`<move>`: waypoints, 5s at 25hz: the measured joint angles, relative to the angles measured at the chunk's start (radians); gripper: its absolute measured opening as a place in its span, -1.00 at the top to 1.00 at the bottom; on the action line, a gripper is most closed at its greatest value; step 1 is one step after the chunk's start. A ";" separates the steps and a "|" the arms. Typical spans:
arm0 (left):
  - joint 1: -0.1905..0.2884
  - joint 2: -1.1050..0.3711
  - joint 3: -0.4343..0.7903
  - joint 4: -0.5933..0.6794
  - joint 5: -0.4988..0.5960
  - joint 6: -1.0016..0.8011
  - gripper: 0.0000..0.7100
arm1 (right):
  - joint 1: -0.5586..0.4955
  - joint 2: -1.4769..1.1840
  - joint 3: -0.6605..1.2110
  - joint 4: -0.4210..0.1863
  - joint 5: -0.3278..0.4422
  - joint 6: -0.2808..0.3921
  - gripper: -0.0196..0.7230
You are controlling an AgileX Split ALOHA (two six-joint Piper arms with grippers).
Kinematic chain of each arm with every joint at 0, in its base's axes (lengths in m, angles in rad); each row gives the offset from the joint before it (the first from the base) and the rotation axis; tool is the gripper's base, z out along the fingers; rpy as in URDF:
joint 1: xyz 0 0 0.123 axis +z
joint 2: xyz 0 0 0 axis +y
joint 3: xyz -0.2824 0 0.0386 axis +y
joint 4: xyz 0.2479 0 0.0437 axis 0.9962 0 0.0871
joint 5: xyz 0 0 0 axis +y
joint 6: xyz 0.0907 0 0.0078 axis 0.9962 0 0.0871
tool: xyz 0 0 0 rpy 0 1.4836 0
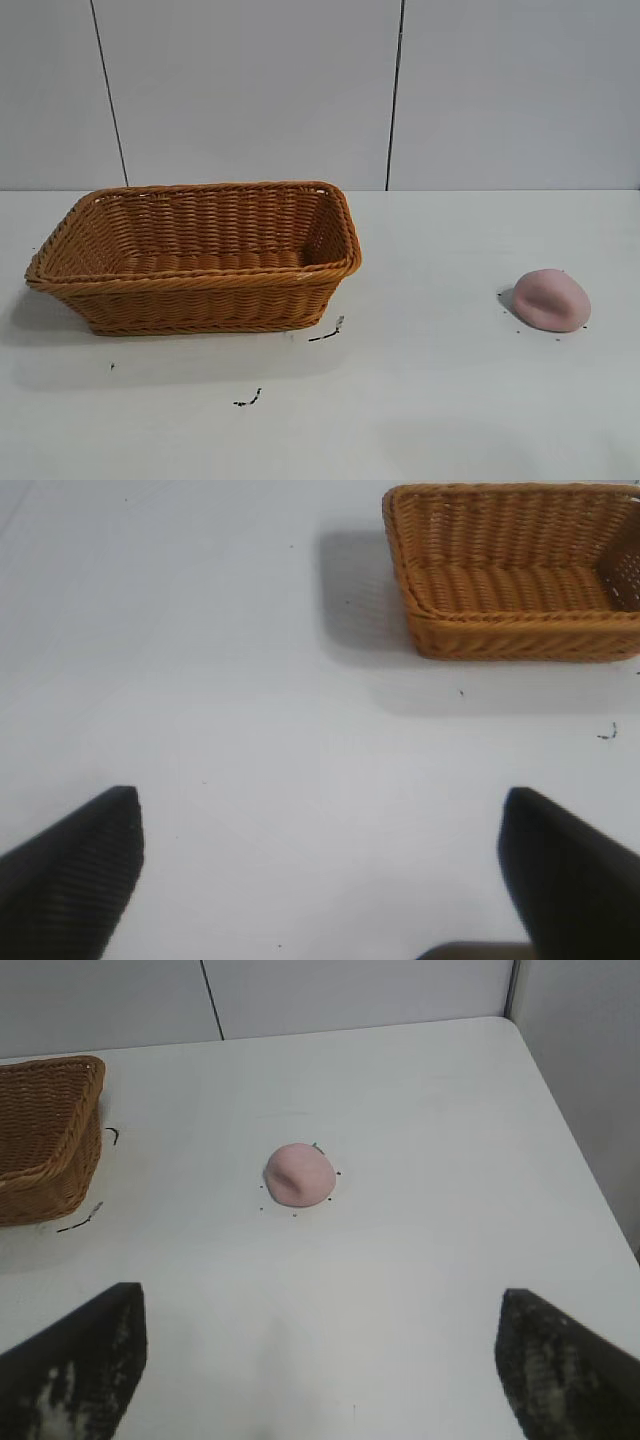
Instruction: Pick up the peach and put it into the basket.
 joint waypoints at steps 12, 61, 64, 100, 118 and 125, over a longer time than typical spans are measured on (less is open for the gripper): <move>0.000 0.000 0.000 0.000 0.000 0.000 -0.95 | 0.000 0.002 -0.007 0.003 -0.005 0.000 -0.82; 0.000 0.000 0.000 0.000 0.000 0.000 -0.95 | 0.079 1.978 -0.702 -0.032 -0.430 -0.050 -0.82; 0.000 0.000 0.000 0.000 0.000 0.000 -0.95 | 0.079 2.015 -0.702 -0.032 -0.454 -0.050 -0.82; 0.000 0.000 0.000 0.000 0.000 0.000 -0.95 | 0.231 1.890 -1.382 -0.022 0.087 -0.102 0.99; 0.000 0.000 0.000 0.000 0.000 0.000 -0.95 | 0.633 2.300 -1.560 0.036 -0.096 -0.103 0.99; 0.000 0.000 0.000 0.000 0.000 0.000 -0.95 | 0.633 2.422 -1.560 0.038 -0.167 -0.103 0.74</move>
